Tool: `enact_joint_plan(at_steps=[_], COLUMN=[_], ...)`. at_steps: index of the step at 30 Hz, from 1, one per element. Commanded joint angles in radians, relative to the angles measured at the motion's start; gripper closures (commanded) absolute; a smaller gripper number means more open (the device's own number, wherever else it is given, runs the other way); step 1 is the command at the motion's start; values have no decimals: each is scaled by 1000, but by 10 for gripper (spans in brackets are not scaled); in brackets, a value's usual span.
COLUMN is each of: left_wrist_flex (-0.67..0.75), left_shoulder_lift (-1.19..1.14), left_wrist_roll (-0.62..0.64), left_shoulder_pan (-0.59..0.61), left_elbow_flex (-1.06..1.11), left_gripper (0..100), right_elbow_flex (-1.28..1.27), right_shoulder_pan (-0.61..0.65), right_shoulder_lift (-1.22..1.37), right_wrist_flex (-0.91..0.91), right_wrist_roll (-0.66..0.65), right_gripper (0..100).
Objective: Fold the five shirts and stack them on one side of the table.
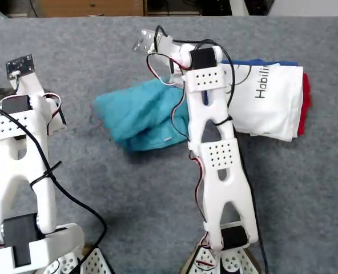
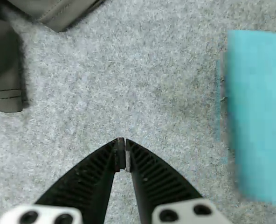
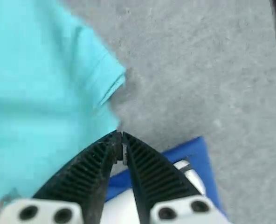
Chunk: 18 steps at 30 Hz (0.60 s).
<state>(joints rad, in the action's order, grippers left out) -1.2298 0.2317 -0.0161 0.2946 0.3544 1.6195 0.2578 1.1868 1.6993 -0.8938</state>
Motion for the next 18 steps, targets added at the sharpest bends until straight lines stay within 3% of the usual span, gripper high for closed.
enact_joint_plan(at_steps=[1, 5, 9, 13, 18], left_wrist_flex=[14, 78, 250, 404, 385], left_shoulder_lift=[-2, -7, -24, -156, -433], left_wrist_roll=[-3, 5, 68, 124, 161], left_shoulder_pan=[-61, -195, -315, -336, -325], left_elbow_flex=[-5, 9, 35, 6, -201], left_gripper=[981, 981, 980, 979, 981], right_elbow_flex=[45, 36, 35, -35, -186], right_shoulder_pan=[24, 27, 27, 45, 93], right_shoulder_lift=[-85, -137, -148, -143, -143], right_wrist_flex=[87, 89, 89, 89, 84], right_wrist_roll=[-32, -6, 49, 172, 258], right_gripper=[997, 997, 997, 997, 997])
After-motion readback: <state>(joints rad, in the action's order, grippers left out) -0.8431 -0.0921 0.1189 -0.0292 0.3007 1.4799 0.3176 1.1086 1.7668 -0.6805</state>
